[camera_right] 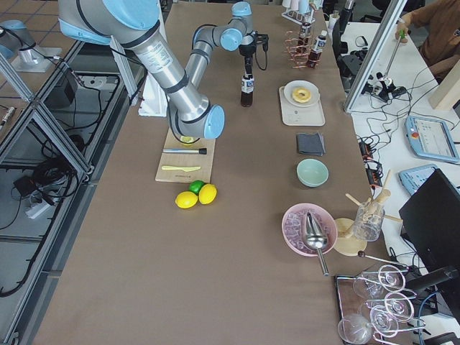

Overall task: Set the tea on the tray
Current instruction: 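Close the right gripper around the bottle cap and lift it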

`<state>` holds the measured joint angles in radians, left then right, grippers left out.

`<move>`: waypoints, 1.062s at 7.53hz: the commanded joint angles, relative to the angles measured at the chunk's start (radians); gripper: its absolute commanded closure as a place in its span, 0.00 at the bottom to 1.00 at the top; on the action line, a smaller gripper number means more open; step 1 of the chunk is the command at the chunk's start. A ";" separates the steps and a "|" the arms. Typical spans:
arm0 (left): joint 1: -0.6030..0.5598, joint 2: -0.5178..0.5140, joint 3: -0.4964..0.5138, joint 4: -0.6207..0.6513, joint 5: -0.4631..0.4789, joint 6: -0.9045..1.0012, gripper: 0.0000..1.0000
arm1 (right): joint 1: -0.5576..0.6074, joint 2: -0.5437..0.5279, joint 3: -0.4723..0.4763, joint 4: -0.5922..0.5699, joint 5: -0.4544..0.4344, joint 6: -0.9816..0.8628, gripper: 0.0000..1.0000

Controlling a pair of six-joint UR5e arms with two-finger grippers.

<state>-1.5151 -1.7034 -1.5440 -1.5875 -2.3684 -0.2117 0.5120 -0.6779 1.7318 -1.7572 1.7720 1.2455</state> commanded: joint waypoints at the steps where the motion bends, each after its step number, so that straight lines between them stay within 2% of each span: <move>1: 0.001 -0.010 0.011 -0.002 0.000 0.000 0.03 | -0.001 0.003 0.005 -0.022 0.007 0.003 0.20; 2: 0.001 -0.015 0.015 0.000 0.001 0.000 0.03 | -0.001 0.003 0.006 -0.022 0.006 0.006 0.30; 4: 0.001 -0.015 0.013 -0.002 0.000 0.000 0.03 | -0.001 0.006 0.006 -0.024 0.004 0.006 0.58; 5: 0.001 -0.015 0.015 -0.002 0.001 0.000 0.03 | -0.001 0.005 0.009 -0.031 -0.003 0.006 0.95; 6: 0.001 -0.013 0.015 -0.005 0.001 0.000 0.03 | -0.001 0.004 0.015 -0.044 -0.041 0.003 1.00; 8: 0.001 -0.015 0.015 -0.008 0.001 0.000 0.03 | 0.031 0.044 0.043 -0.109 -0.033 -0.011 1.00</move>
<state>-1.5140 -1.7171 -1.5296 -1.5931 -2.3670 -0.2117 0.5132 -0.6692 1.7519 -1.8051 1.7364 1.2474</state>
